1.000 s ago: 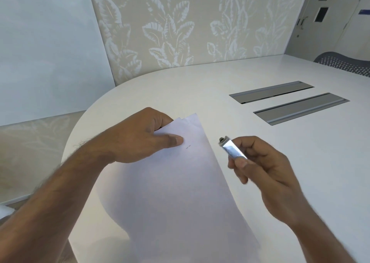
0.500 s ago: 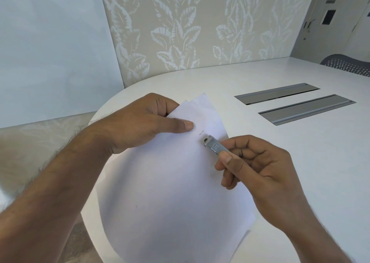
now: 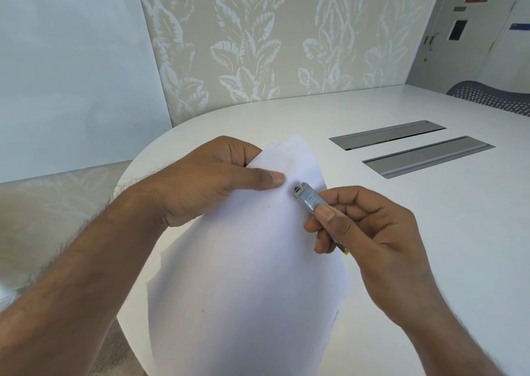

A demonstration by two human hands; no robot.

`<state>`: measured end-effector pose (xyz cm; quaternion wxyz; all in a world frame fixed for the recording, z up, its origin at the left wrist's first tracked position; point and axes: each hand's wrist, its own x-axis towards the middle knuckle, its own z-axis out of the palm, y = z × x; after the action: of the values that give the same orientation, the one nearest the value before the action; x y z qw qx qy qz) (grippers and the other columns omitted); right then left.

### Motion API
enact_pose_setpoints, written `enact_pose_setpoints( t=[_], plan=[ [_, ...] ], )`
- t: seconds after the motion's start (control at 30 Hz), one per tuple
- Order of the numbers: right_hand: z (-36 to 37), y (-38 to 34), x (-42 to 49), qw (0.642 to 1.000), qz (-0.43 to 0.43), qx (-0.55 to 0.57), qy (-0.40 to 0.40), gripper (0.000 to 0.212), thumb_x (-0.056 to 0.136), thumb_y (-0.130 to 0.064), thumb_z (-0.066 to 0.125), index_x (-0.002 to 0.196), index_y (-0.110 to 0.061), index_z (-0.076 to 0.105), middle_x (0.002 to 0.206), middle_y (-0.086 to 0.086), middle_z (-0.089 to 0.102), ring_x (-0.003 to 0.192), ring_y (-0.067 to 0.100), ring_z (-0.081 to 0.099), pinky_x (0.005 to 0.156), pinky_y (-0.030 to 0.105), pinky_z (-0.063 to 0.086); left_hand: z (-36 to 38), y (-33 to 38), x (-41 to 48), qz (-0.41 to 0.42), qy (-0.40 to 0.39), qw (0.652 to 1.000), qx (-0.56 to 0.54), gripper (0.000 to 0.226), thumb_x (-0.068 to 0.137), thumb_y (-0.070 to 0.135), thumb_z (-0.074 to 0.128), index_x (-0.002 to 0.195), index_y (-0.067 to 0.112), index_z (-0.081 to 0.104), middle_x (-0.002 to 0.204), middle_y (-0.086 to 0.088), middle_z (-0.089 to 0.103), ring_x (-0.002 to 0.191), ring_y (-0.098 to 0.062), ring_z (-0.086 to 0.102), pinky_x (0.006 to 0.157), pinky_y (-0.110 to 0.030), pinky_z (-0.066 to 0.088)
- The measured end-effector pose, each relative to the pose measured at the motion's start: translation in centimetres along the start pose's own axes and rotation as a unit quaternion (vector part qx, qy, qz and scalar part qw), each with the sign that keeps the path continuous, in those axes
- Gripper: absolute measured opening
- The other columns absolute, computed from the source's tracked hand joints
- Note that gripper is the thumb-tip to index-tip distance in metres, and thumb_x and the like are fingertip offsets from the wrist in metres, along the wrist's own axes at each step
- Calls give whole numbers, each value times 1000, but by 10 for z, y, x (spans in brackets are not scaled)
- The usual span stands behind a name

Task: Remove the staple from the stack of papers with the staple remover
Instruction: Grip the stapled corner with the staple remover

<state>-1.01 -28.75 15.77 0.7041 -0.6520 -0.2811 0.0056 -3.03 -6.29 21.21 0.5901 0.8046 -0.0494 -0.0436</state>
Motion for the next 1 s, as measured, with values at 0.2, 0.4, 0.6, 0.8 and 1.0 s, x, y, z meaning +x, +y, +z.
enact_pose_setpoints(
  t=[0.2, 0.4, 0.6, 0.8, 1.0],
  plan=[
    [-2, 0, 3, 1000, -7, 1, -11, 10, 84, -18, 68, 88, -10, 73, 70, 9, 73, 51, 15, 61, 52, 13, 47, 6, -3, 0, 12, 23, 1000, 11, 35, 76, 26, 79, 95, -3, 76, 103, -29, 76, 83, -30, 73, 78, -41, 54],
    [-3, 3, 5, 999, -19, -19, -17, 10, 82, -16, 67, 87, -13, 74, 70, 7, 73, 51, 14, 60, 53, 15, 47, 6, -5, 0, 1, 33, 999, -4, 27, 77, 26, 75, 88, 2, 79, 87, -12, 82, 72, -21, 75, 65, -31, 59],
    [-4, 9, 10, 998, -31, -47, -23, 10, 82, -17, 68, 87, -17, 76, 71, 4, 73, 52, 13, 58, 55, 20, 50, 13, -4, 5, -27, 53, 998, 0, 22, 81, 23, 80, 86, 2, 79, 82, -8, 81, 68, -19, 75, 63, -29, 58],
    [-4, 17, 16, 995, -50, -88, -22, 11, 80, -22, 72, 89, -24, 77, 74, -10, 74, 60, 6, 62, 62, 22, 51, 15, -6, 12, -70, 77, 995, -9, 21, 88, 18, 74, 85, -2, 78, 93, -19, 81, 75, -29, 74, 75, -38, 58],
    [-7, 25, 18, 972, -140, -188, -12, 16, 83, -23, 72, 99, -23, 74, 88, -9, 75, 85, 10, 72, 72, 21, 57, 15, -9, 17, -92, 76, 992, -29, 16, 87, 15, 75, 73, 9, 80, 75, -11, 80, 62, -23, 73, 64, -32, 60]
  ],
)
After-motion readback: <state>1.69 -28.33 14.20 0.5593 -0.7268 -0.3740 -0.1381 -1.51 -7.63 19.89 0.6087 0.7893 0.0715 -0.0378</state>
